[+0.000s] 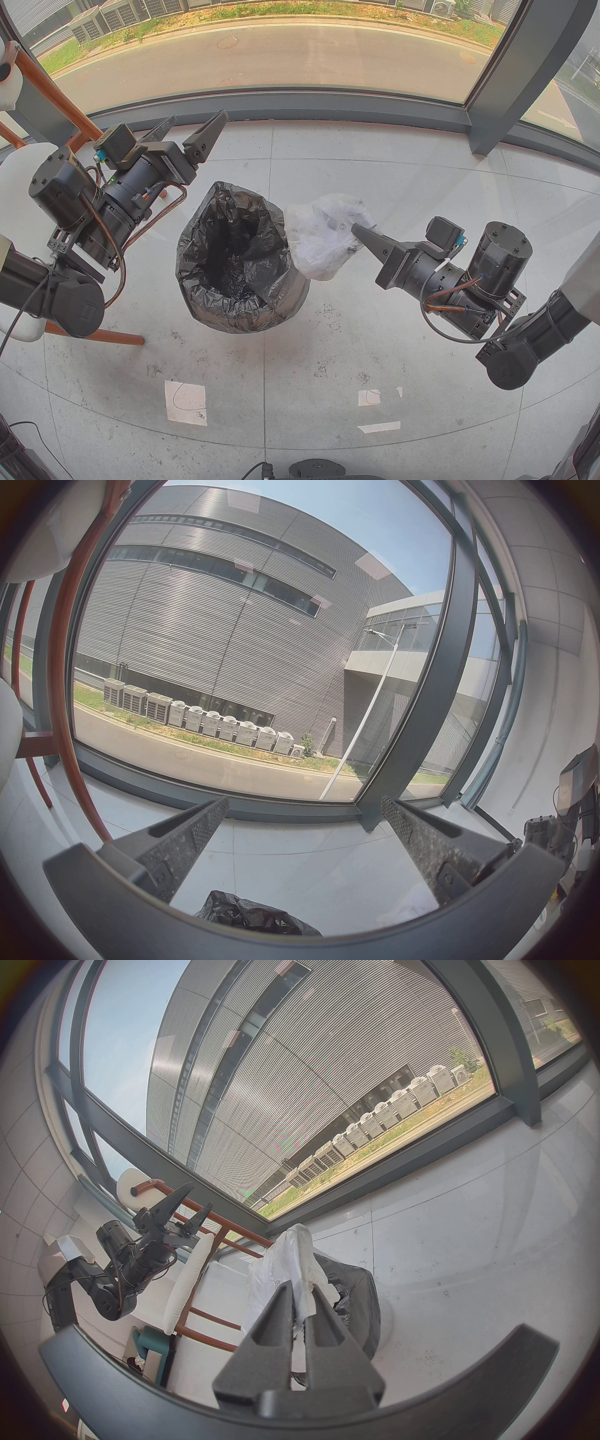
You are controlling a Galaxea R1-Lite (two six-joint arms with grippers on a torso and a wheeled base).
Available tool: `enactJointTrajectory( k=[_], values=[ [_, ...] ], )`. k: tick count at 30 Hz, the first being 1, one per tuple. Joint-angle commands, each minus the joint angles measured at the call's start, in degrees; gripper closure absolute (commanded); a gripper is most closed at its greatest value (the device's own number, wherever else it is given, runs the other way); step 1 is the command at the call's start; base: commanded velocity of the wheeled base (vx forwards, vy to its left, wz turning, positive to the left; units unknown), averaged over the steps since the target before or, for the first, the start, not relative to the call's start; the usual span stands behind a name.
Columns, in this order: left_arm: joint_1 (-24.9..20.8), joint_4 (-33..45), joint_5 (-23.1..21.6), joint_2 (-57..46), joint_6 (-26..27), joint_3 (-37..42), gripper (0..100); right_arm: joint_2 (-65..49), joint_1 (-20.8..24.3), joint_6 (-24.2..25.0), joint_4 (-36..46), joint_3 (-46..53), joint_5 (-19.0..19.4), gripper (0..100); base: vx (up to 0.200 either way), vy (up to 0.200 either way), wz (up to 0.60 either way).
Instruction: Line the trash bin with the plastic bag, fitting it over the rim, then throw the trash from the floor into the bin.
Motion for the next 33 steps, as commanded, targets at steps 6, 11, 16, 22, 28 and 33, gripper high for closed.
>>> enactJointTrajectory(
  k=[6,11,16,22,28,33],
  values=[
    [-3.08,-0.03,-0.01,0.43,-0.19,-0.06,0,3.95,1.04,-0.45,-0.06,-4.68,0.13,100,0.0,0.2,0.0],
    [-4.23,-0.03,-0.45,0.52,-0.28,-1.03,0,7.03,1.04,-0.8,-0.68,-7.32,0.04,100,0.0,0.16,0.0],
    [-4.31,-0.03,-0.45,0.52,-0.28,-1.2,0,9.4,1.83,-1.15,-0.77,-7.93,0.04,100,0.0,0.0,0.0],
    [-6.16,-1.7,-0.36,0.78,-0.28,-0.85,0,15.91,1.92,-5.02,-1.12,-11.1,0.22,100,0.0,0.0,0.0],
    [-6.16,-3.2,-0.45,1.84,-0.28,-1.29,0,17.84,1.21,-5.02,-1.12,-15.76,0.13,100,0.0,0.0,0.0],
    [-6.25,-3.2,-0.45,1.84,-0.28,-1.38,0,18.81,0.07,-6.16,-2.7,-16.55,0.13,100,0.0,0.0,0.0]
  ],
)
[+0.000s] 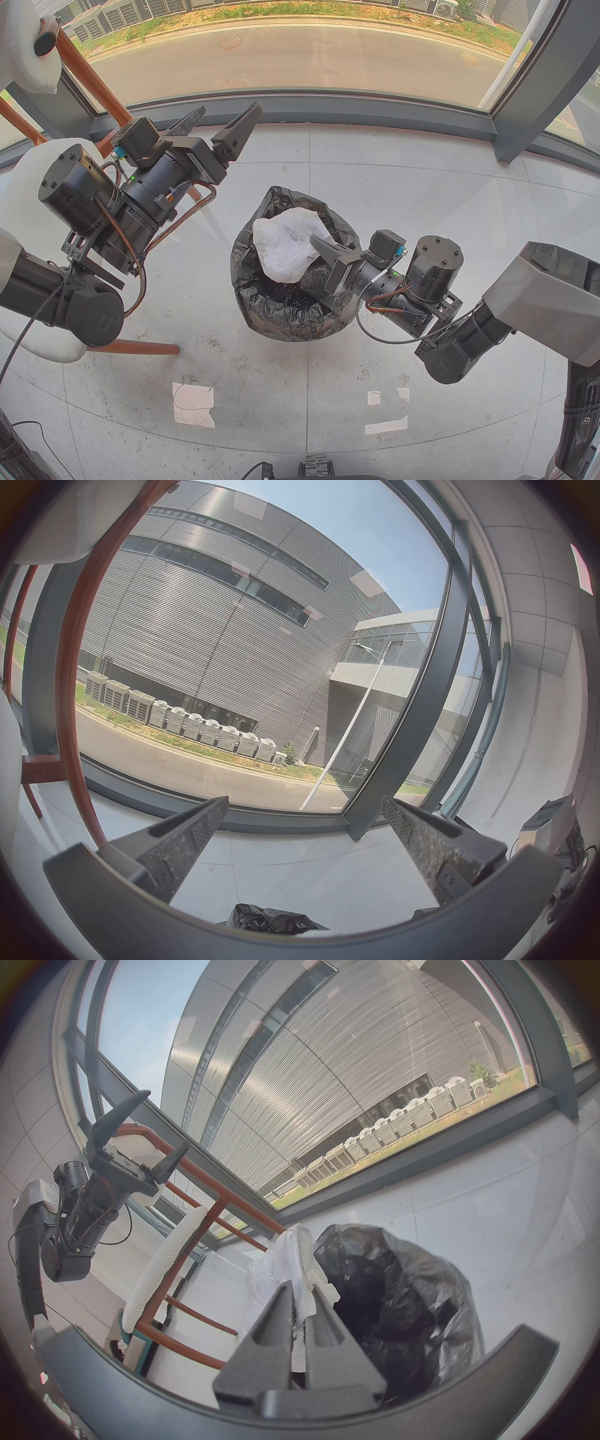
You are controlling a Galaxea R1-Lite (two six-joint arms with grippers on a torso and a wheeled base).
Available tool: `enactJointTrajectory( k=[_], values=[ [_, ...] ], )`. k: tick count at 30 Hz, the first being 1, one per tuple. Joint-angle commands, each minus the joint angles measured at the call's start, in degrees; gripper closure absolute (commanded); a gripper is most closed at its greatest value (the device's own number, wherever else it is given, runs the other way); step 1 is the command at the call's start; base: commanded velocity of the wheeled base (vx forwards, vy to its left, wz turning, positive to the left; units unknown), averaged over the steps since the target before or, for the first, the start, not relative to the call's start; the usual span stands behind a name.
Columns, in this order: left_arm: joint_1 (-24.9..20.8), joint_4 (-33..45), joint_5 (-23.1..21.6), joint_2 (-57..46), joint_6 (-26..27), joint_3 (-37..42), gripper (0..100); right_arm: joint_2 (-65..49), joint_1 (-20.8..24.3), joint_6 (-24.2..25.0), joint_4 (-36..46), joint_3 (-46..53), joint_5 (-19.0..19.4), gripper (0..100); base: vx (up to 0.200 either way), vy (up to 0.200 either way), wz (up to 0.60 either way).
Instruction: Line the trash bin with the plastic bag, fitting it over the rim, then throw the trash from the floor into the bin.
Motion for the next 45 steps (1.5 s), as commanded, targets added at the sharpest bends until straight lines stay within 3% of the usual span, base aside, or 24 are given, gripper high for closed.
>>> enactJointTrajectory(
  k=[1,6,7,18,30,34,41,43,45],
  values=[
    [-0.1,-0.05,-0.01,0.38,0.01,-0.11,0,2.31,-0.65,-0.27,-0.17,-0.59,0.02,100,0.0,0.0,0.0],
    [-0.1,-0.23,-0.01,0.46,0.01,-0.64,0,2.93,-1.09,-0.89,-0.08,-0.67,0.02,100,0.0,0.0,0.0],
    [-0.1,-0.4,-0.01,0.46,-0.08,-0.81,0,3.19,-1.09,-1.06,-0.08,-0.67,0.02,0,0.0,0.0,0.0],
    [-0.19,-0.67,0.07,-0.15,0.1,-1.34,0,-2.34,-1.26,-1.33,-2.1,2.05,-0.42,0,0.0,0.0,0.0],
    [-1.16,-1.37,-0.1,-11.67,0.54,2.62,0,-34.34,-3.46,-1.86,1.68,27.8,-0.51,0,0.0,0.0,0.0],
    [-7.57,-1.46,-0.19,-13.34,4.14,7.71,0,-44.27,-7.85,-5.55,4.76,36.85,-0.07,0,0.0,0.0,0.0],
    [-15.92,-1.81,-1.24,-18.35,6.95,15.89,0,-55.78,-14.27,-5.9,4.76,42.13,1.69,0,0.0,0.0,0.0],
    [-20.58,-1.9,-2.3,-21.42,7.04,23.09,0,-60.79,-14.62,-6.16,4.84,46.43,3.01,0,0.0,0.0,0.0],
    [-21.46,-1.55,-2.47,-25.46,6.95,28.72,0,-64.22,-14.71,-6.78,4.93,49.69,3.89,0,0.0,0.0,0.0]
  ],
)
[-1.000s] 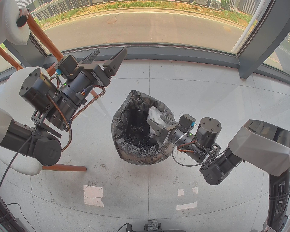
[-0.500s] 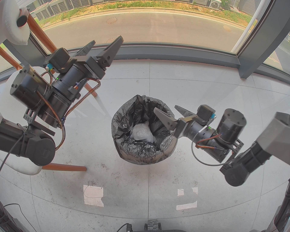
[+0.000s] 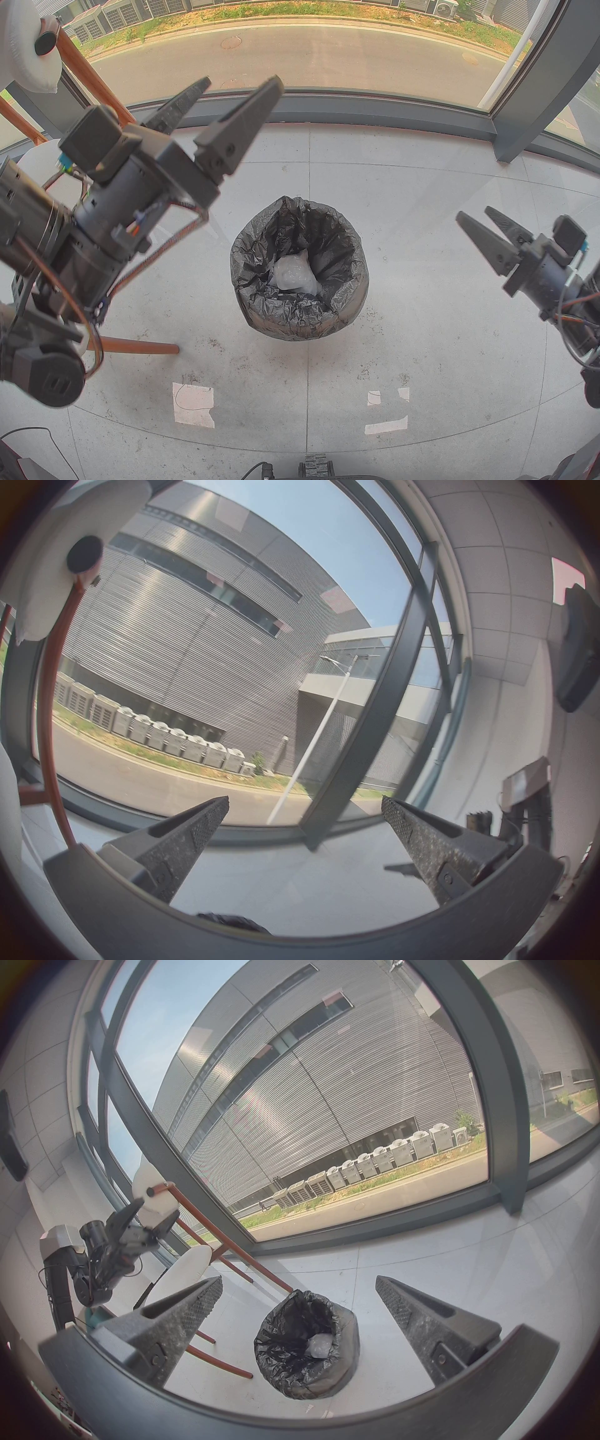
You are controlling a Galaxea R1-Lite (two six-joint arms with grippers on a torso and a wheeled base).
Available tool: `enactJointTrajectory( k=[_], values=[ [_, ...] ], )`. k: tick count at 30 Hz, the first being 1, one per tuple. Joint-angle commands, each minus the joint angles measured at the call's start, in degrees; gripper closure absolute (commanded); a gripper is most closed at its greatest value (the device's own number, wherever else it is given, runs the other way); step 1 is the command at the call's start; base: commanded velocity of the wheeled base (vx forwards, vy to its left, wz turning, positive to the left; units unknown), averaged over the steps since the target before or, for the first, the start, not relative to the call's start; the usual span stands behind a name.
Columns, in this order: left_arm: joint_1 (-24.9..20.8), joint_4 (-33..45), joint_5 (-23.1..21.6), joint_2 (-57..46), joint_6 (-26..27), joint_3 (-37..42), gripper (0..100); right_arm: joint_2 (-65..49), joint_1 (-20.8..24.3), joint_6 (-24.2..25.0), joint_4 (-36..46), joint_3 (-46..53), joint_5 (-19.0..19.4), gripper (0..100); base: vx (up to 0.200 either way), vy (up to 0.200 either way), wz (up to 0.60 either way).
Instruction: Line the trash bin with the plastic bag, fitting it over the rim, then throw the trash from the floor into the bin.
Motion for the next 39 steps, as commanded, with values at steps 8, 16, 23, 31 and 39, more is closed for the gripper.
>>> enactJointTrajectory(
  k=[8,16,23,31,39],
  values=[
    [-5.86,3.79,-0.24,-26.45,1.33,26.27,0,-24.36,-12.44,-4.62,8.16,15.63,2.78,0,0.0,0.0,0.0],
    [0.29,10.12,3.1,-37.61,1.24,31.37,0,-37.02,-15.78,-9.45,19.32,17.57,2.25,0,0.0,0.0,0.0],
    [12.33,23.3,8.02,-48.51,0.8,31.9,0,-50.38,-21.14,-9.45,32.51,17.04,2.78,0,0.0,0.0,0.0],
    [25.87,53.19,7.76,-69.69,0.89,29.52,0,-67.69,-21.32,-9.37,52.63,15.72,3.48,0,0.0,0.0,0.0],
    [32.81,72.7,7.15,-83.93,1.42,31.37,0,-79.29,-23.87,-9.28,65.9,16.34,4.36,0,0.0,0.0,0.0]
  ],
)
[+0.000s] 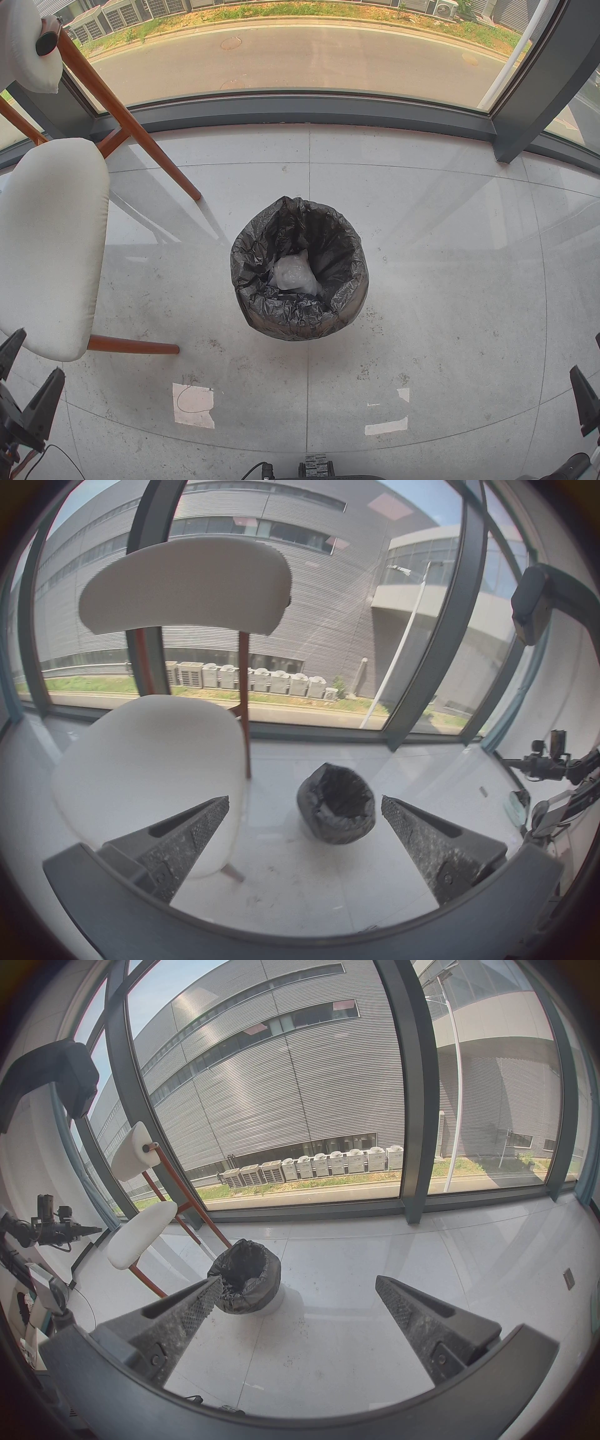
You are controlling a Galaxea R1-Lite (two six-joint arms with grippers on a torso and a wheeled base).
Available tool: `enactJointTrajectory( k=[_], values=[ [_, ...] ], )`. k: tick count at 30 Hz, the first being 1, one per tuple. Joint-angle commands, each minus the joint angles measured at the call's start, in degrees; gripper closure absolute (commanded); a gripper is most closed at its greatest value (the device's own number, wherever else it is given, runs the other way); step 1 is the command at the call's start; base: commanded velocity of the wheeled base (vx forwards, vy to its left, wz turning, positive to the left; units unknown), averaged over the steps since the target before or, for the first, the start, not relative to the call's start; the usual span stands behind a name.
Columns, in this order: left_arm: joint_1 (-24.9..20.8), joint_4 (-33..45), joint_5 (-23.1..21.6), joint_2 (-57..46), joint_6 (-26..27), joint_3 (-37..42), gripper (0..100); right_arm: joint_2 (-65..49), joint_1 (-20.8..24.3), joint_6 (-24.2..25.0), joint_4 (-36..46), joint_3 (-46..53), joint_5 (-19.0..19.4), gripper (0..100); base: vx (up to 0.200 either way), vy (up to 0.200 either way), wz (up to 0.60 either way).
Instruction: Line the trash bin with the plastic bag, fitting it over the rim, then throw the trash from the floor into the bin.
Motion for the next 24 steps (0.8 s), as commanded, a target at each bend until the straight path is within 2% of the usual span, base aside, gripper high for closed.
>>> enactJointTrajectory(
  k=[1,4,6,9,12,14,17,20,22,24],
  values=[
    [7.32,5.68,-0.14,-15.4,0.41,3.39,0,-15.54,-2.21,0.01,10.87,0.26,1.26,0,0.0,0.0,0.0],
    [7.32,-0.65,-1.11,-15.32,0.93,8.22,0,-16.68,-2.3,0.01,12.27,1.4,1.35,0,0.0,0.0,0.0],
    [7.32,-0.39,-1.64,-15.32,2.6,9.28,0,-16.68,-2.21,0.01,12.89,2.19,1.44,0,0.0,0.0,0.0],
    [7.41,2.07,-1.64,-15.32,2.69,9.28,0,-16.68,-2.21,0.8,16.58,2.19,1.53,0,0.0,0.0,0.0],
    [7.41,9.89,-1.37,-15.32,2.69,9.28,0,-16.68,-2.21,2.3,17.55,1.93,1.44,0,0.0,0.0,0.0],
    [7.41,15.96,-0.06,-15.4,2.87,9.28,0,-16.68,-2.3,2.47,17.19,1.93,0.91,0,0.0,0.0,0.0],
    [7.41,18.42,3.11,-15.32,3.13,9.28,0,-16.68,-2.3,2.56,17.19,1.93,-0.32,0,0.0,0.0,0.0],
    [7.5,18.6,4.34,-15.32,2.6,9.28,0,-16.68,-2.3,1.59,17.72,1.84,-8.85,0,0.0,0.0,0.0],
    [10.13,18.77,4.51,-16.37,2.51,9.28,0,-16.68,-2.21,-0.25,17.9,1.84,-15.35,0,0.0,0.0,0.0],
    [12.95,18.68,4.51,-20.68,2.43,9.28,0,-16.68,-2.38,-1.66,18.07,2.11,-16.49,0,0.0,0.0,0.0]
  ],
)
